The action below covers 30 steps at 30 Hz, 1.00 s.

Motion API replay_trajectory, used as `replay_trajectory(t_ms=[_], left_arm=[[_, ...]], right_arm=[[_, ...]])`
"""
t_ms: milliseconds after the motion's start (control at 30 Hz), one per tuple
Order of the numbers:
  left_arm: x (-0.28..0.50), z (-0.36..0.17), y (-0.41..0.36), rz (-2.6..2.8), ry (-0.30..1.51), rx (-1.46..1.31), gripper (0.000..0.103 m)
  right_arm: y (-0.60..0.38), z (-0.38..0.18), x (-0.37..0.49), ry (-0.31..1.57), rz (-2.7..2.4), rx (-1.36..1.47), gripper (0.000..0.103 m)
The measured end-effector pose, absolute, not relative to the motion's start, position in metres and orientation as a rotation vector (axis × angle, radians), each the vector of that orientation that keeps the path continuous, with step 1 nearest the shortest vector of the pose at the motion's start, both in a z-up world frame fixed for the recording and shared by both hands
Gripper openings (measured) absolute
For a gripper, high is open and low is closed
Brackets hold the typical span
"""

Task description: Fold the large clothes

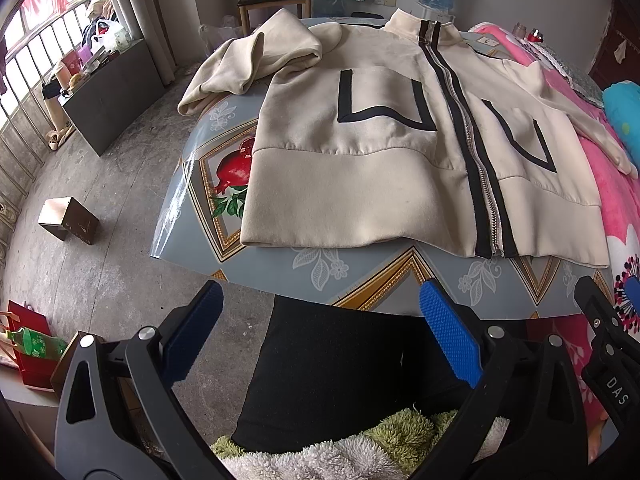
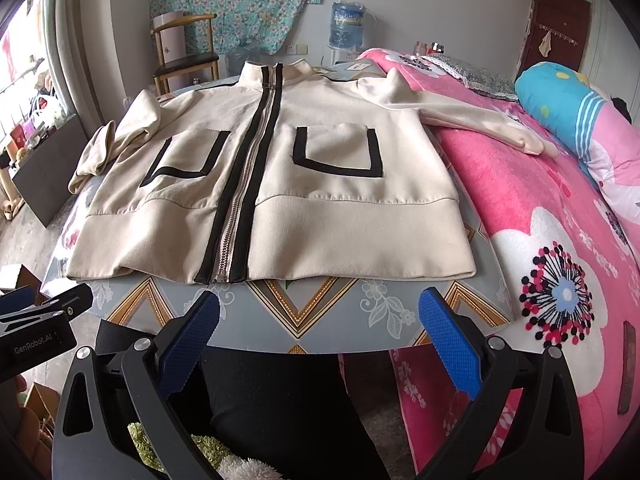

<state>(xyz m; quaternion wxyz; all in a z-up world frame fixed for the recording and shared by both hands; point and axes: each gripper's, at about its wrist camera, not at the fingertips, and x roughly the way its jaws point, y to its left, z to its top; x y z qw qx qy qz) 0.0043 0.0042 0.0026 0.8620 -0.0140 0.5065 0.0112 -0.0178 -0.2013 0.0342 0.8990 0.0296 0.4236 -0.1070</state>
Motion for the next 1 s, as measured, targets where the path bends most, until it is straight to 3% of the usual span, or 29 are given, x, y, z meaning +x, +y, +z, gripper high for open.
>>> replay_trajectory(t_ms=[1000], left_arm=[[0.038,0.019,0.020,0.070,1.042,-0.037,0.095]], right_arm=[[-0.199,0.050,0.014,0.849,-0.219,0.048,0.097]])
